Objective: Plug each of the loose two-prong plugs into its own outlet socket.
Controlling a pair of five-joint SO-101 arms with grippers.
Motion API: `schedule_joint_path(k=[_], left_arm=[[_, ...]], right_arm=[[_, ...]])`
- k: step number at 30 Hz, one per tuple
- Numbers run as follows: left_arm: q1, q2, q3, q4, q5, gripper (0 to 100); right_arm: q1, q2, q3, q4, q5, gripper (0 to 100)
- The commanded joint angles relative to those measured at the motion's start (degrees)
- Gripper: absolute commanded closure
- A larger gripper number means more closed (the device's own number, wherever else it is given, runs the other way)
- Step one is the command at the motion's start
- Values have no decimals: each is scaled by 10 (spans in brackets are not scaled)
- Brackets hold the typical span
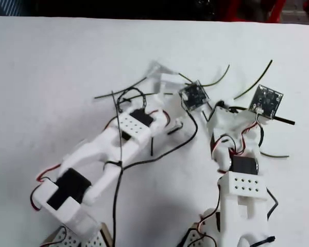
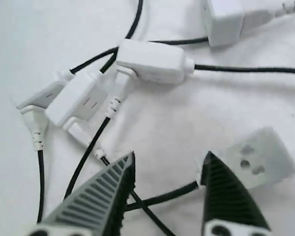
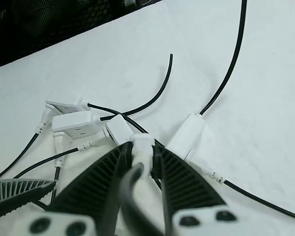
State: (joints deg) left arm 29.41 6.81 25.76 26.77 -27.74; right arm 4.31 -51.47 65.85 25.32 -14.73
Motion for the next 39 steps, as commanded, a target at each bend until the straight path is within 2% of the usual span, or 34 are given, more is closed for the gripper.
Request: schedule_joint_path(k=[1, 4, 8, 11, 17, 21, 24, 30, 34, 39], left_arm=[[19, 10, -25, -54, 31, 849], [27, 58, -25, -100, 33, 857], [44, 98, -38, -108, 28, 857], [47, 102, -72, -32, 27, 856], [73, 102, -117, 170, -66, 857], [72, 97, -120, 222, -68, 861], [68, 97, -120, 216, -53, 862], [66, 97, -120, 116, 72, 862], [66, 102, -120, 50, 115, 860], [65, 103, -116, 4, 168, 857]], right_arm=[[3, 0, -33, -10, 1, 981], [3, 0, -33, -10, 1, 981], [3, 0, -33, -10, 1, 981], [3, 0, -29, -11, 1, 981], [3, -1, -28, -11, 1, 981], [3, -1, -27, -10, 1, 981], [3, -1, -27, -10, 1, 981], [7, -5, -27, -10, 1, 981], [7, -6, -27, -12, -4, 981], [6, -6, -27, -14, -4, 981]])
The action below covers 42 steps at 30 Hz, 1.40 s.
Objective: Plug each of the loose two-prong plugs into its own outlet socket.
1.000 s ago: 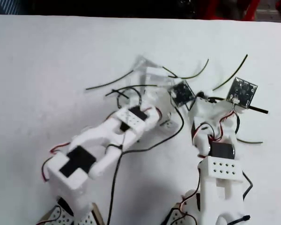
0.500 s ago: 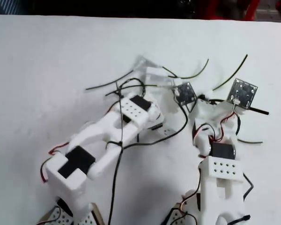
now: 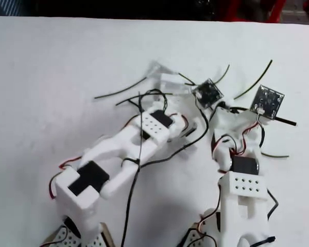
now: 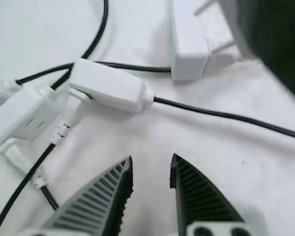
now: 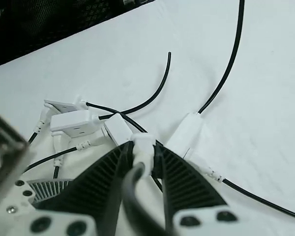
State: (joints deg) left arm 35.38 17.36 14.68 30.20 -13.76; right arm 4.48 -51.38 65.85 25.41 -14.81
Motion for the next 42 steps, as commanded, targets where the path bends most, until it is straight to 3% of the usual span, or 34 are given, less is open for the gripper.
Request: schedule_joint_path(k=[1, 6, 13, 20, 27, 35, 40, 42], left_arm=[[4, -1, -4, -31, 32, 857], [7, 12, -7, 14, 31, 857], [9, 20, -53, 184, 32, 861], [-12, 14, -53, 297, 36, 861], [-15, -81, -47, 408, 36, 862], [-16, -248, 57, 420, 47, 846], [-37, -282, 106, 420, 164, 687], [-37, -281, 115, 419, 200, 666]], right_arm=[[5, -7, -27, -15, -4, 981], [6, -7, -27, -15, -4, 981], [6, -7, -27, -15, -4, 981], [7, -7, -27, -15, -4, 981], [7, -7, -27, -15, -4, 981], [7, -7, -27, -14, -1, 981], [7, -7, -27, -14, 0, 981], [7, -7, -27, -14, 0, 981]])
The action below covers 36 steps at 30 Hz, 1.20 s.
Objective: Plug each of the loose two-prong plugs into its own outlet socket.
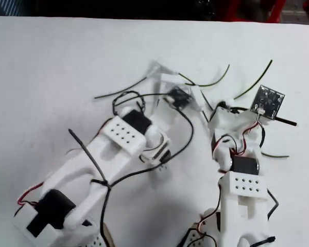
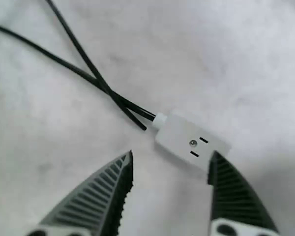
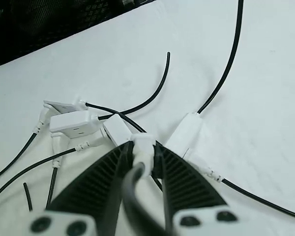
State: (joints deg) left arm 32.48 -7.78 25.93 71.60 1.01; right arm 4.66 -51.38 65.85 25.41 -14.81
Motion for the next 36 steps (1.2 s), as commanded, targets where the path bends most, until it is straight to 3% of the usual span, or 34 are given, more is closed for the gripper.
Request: schedule_joint_path(k=[1, 9, 14, 19, 22, 26, 36], left_arm=[[-7, -29, 4, 5, 68, 665], [-6, -14, 19, -24, 187, 664], [-3, 80, 33, -77, 194, 664], [40, 162, -12, -40, 188, 675], [60, 170, -25, -27, 133, 766], [59, 170, -29, -31, 50, 976], [46, 142, -23, 33, -65, 978]], right_arm=[[5, -7, -27, -14, 0, 981], [5, -7, -27, -13, 1, 981], [5, -7, -27, -12, 1, 981], [5, -7, -27, -12, 1, 981], [5, -6, -27, -12, 1, 981], [5, -5, -27, -12, 1, 981], [5, -3, -27, -13, 1, 981]])
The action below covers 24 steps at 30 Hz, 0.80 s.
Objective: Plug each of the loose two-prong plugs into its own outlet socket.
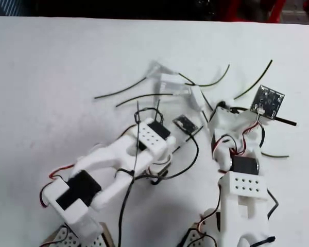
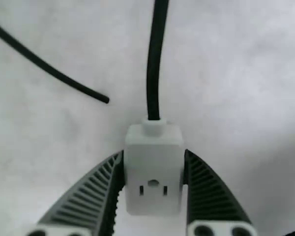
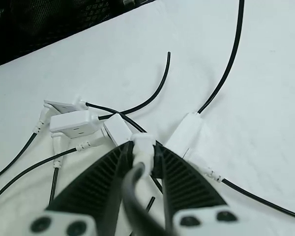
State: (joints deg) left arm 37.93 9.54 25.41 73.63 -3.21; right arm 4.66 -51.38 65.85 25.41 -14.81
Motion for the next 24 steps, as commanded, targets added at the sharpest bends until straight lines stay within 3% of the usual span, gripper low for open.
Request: schedule_joint_path(k=[1, 7, 14, 19, 24], left_arm=[[-20, -45, -18, 14, -28, 978], [-114, -153, -17, 25, -86, 978], [-177, -184, -9, 39, -229, 972], [-208, -190, 27, 33, -334, 832], [-227, -218, 8, 63, -354, 836]], right_arm=[[5, -3, -27, -13, 1, 981], [5, -2, -27, -13, 1, 981], [5, -2, -27, -14, 2, 981], [4, -2, -27, -14, 2, 981], [4, -2, -27, -14, 2, 981]])
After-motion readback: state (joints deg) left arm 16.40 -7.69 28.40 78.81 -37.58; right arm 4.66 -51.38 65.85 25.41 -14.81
